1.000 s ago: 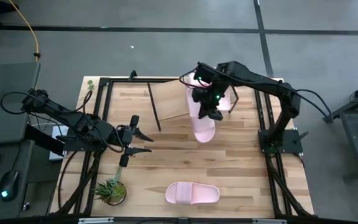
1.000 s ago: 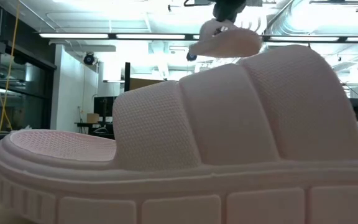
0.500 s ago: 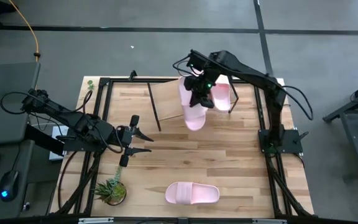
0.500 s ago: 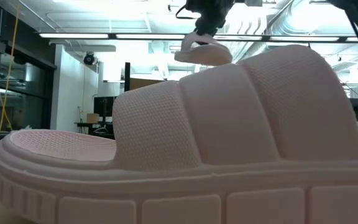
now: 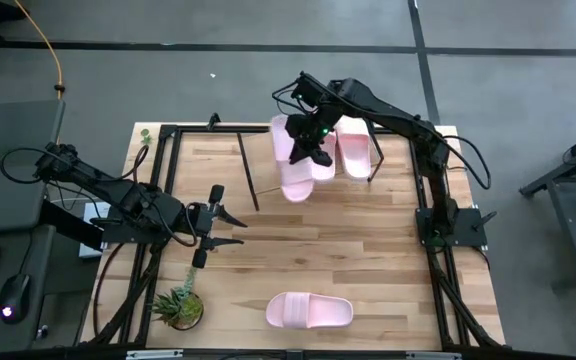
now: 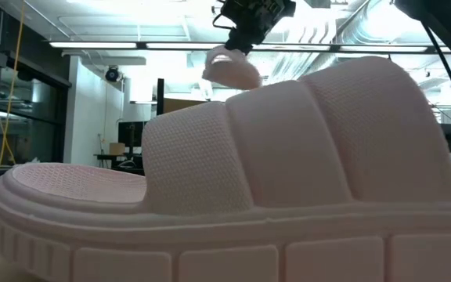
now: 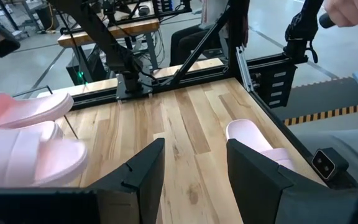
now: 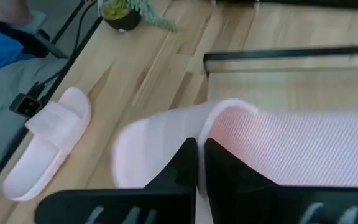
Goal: Pick and place slides into the shelf
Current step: Put the pink slide on the shelf
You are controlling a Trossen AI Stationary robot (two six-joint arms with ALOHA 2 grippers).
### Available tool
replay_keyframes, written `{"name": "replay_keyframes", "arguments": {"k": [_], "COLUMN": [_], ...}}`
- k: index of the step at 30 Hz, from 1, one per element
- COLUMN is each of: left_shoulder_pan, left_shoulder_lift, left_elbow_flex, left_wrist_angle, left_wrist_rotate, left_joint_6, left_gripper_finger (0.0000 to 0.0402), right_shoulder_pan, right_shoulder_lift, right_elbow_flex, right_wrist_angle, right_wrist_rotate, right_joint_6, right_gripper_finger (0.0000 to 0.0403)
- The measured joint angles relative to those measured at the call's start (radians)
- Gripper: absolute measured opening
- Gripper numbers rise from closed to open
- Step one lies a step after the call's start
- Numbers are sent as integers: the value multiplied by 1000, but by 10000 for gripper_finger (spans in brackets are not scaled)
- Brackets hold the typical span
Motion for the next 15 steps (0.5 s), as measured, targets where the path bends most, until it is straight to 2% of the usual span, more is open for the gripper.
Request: {"name": "replay_keyframes", "arguments": {"k": [5,15], "left_shoulder_pan": [0,0], "left_shoulder_lift": [0,0], "left_elbow_flex": [0,0], "left_wrist_angle": [0,-1], "left_wrist_rotate": [0,0], "left_joint_6": [0,0], "left_gripper_finger": [156,156], "right_shoulder_pan": [0,-13], "right_shoulder_lift": [0,38], "right_elbow_flex": [-1,-2], "right_wrist_angle": [44,49], "right_wrist_rotate": [-47,-54], "right_joint_6": [-3,-22], "right_gripper_finger": [0,0]}}
